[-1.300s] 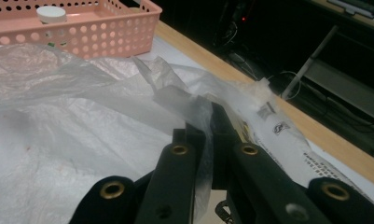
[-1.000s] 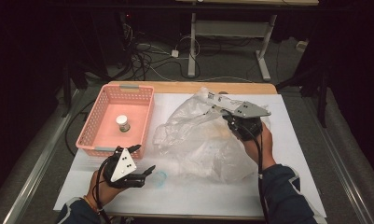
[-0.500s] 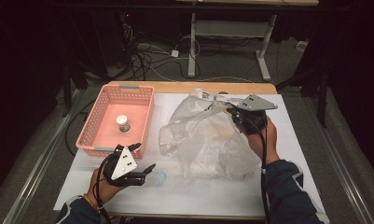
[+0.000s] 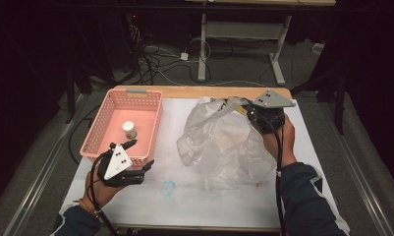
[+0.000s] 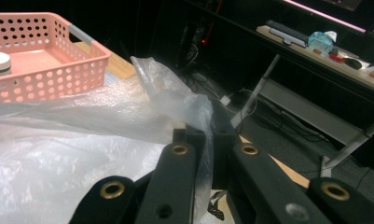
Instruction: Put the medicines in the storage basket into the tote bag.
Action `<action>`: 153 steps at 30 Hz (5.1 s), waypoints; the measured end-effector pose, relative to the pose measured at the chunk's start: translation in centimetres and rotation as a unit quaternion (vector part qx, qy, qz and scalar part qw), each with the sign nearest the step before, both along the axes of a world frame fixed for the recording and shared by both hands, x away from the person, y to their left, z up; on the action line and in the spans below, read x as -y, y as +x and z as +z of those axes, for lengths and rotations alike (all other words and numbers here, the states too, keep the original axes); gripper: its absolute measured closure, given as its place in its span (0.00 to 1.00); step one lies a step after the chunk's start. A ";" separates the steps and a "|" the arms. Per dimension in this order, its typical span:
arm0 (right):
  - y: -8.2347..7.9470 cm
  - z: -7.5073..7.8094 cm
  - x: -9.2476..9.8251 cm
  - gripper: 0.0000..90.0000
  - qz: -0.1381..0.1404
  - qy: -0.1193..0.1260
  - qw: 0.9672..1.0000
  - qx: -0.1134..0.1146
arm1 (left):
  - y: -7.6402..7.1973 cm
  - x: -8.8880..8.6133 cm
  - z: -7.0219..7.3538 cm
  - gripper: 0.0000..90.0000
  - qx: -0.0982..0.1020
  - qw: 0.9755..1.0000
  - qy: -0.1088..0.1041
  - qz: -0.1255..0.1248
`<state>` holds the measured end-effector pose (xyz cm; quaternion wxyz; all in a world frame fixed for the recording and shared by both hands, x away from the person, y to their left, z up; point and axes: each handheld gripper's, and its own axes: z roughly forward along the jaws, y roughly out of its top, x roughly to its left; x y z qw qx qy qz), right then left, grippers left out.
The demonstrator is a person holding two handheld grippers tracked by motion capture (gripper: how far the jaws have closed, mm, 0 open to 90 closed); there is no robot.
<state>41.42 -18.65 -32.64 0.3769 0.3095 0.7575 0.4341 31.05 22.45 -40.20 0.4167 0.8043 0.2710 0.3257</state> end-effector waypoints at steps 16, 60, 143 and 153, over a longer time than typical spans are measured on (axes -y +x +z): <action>-0.5 -1.0 -2.5 1.00 0.056 -0.004 0.997 -0.049 | 10.7 -4.0 0.0 0.22 -0.132 0.986 0.041 0.094; -0.7 -1.8 -4.2 1.00 0.029 0.028 0.999 -0.031 | 13.4 -3.7 2.1 0.53 -0.153 0.984 0.038 0.080; -0.6 -3.4 -4.7 1.00 0.049 0.014 0.997 -0.060 | 7.1 15.8 -2.8 0.41 -0.095 0.986 0.042 -0.128; -0.6 -3.6 -4.0 1.00 0.045 0.010 0.997 -0.064 | 2.1 10.3 1.9 0.31 0.004 0.992 -0.007 -0.130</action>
